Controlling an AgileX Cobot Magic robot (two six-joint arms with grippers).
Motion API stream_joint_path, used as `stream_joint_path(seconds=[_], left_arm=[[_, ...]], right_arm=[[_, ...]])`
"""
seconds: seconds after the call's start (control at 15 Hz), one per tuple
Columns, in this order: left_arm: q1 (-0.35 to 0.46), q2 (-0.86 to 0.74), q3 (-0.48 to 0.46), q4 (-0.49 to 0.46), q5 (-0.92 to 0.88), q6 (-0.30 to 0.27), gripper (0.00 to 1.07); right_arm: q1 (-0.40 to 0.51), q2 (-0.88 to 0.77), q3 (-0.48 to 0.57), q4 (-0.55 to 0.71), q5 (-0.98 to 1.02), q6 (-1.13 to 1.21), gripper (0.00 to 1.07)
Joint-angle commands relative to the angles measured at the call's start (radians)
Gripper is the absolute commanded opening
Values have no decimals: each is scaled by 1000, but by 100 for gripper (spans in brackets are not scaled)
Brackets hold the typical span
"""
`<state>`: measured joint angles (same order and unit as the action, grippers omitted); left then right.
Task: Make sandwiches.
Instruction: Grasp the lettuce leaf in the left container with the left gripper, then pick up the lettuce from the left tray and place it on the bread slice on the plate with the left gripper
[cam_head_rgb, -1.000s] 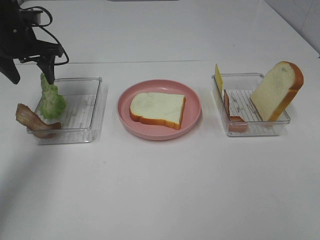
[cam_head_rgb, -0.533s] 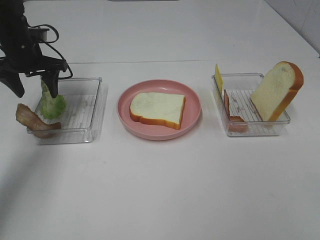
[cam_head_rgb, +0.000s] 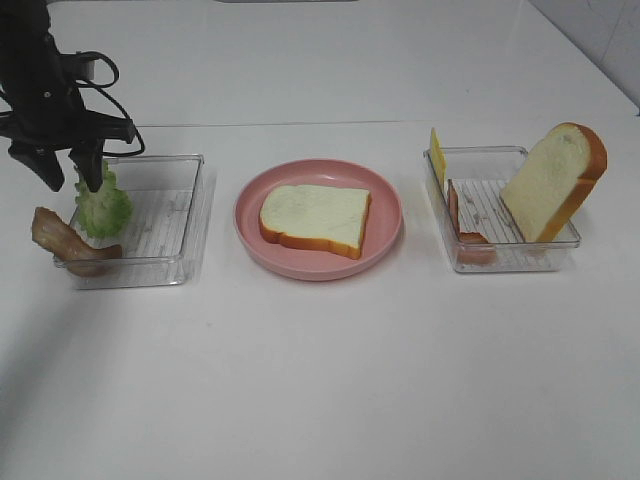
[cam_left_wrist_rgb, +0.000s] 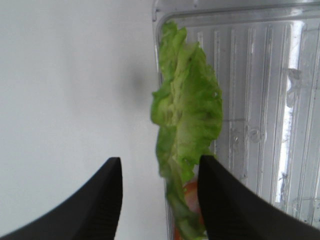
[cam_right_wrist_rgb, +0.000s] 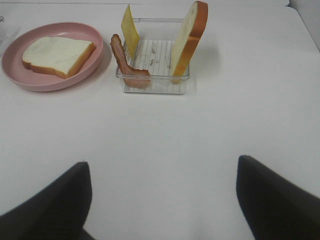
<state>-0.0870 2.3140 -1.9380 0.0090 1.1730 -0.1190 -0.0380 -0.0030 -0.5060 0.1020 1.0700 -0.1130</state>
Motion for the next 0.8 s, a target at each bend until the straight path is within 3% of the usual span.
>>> stream_joint_path(seconds=[0.07, 0.47, 0.6, 0.8], left_arm=[[-3, 2, 6, 6, -33, -2, 29], [-3, 2, 6, 6, -38, 6, 0], [-3, 2, 6, 4, -38, 6, 0], [-5, -17, -6, -80, -43, 6, 0]], right_arm=[[-5, -14, 3, -1, -9, -5, 76], [-5, -14, 3, -1, -9, -5, 76], [-5, -14, 3, -1, -9, -5, 76], [-5, -14, 3, -1, -9, -5, 76]])
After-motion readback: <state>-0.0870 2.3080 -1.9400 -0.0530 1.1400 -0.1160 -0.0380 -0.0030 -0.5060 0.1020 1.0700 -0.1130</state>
